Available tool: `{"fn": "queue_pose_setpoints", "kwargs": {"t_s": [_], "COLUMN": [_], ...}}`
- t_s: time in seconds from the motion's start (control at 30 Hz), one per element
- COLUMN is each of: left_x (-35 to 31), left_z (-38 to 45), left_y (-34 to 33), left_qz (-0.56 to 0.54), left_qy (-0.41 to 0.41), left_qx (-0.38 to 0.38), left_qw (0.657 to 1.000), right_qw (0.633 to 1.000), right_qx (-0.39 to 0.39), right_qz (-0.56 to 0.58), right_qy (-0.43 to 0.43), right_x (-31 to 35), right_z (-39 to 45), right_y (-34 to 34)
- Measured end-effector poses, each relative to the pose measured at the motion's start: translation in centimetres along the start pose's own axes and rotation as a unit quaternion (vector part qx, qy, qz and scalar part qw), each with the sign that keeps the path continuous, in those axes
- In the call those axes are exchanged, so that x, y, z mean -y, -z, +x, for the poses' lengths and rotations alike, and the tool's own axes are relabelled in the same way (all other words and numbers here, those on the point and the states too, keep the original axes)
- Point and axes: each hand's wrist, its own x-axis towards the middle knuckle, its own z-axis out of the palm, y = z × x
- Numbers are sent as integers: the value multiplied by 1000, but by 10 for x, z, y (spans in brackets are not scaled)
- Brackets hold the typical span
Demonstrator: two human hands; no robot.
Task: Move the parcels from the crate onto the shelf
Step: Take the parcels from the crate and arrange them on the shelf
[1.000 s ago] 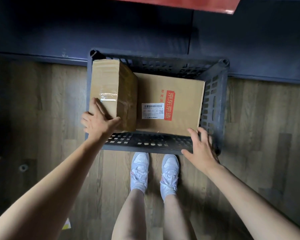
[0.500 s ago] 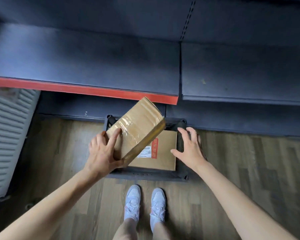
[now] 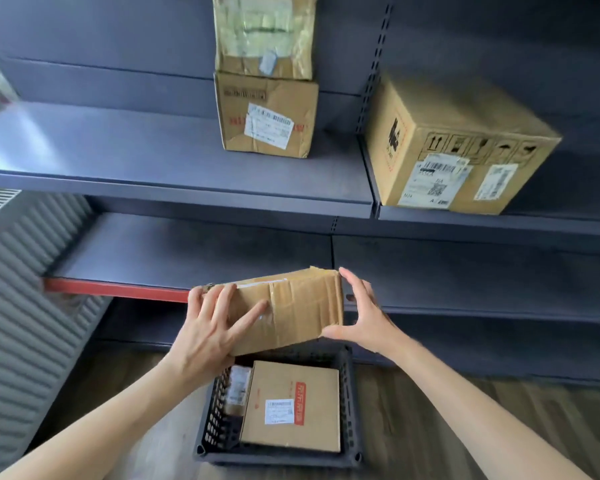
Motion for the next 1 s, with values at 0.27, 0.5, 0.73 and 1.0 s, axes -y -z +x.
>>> {"fn": "queue_pose_setpoints", "kwargs": {"t_s": [0.27,0.5,0.73,1.0], "left_x": [3,-8,-8,8], "left_z": [5,20,30,28], "left_y": [24,31,37,44], "left_qz": [61,78,119,180], "left_qy": [-22,-36,-63,-66], "left_qx": [-64,-99,-140,-214], "left_qw": [996,991,981,958], "right_qw": [998,995,984,955], "right_qx": [-60,-93,-173,-278], "right_qz": [35,-40,-35,-9], "right_qy": [10,22,11,97], "right_x": [32,35,39,43], "right_z": [-2,-2,-1,-6], "right_y": [19,19,20,19]}}
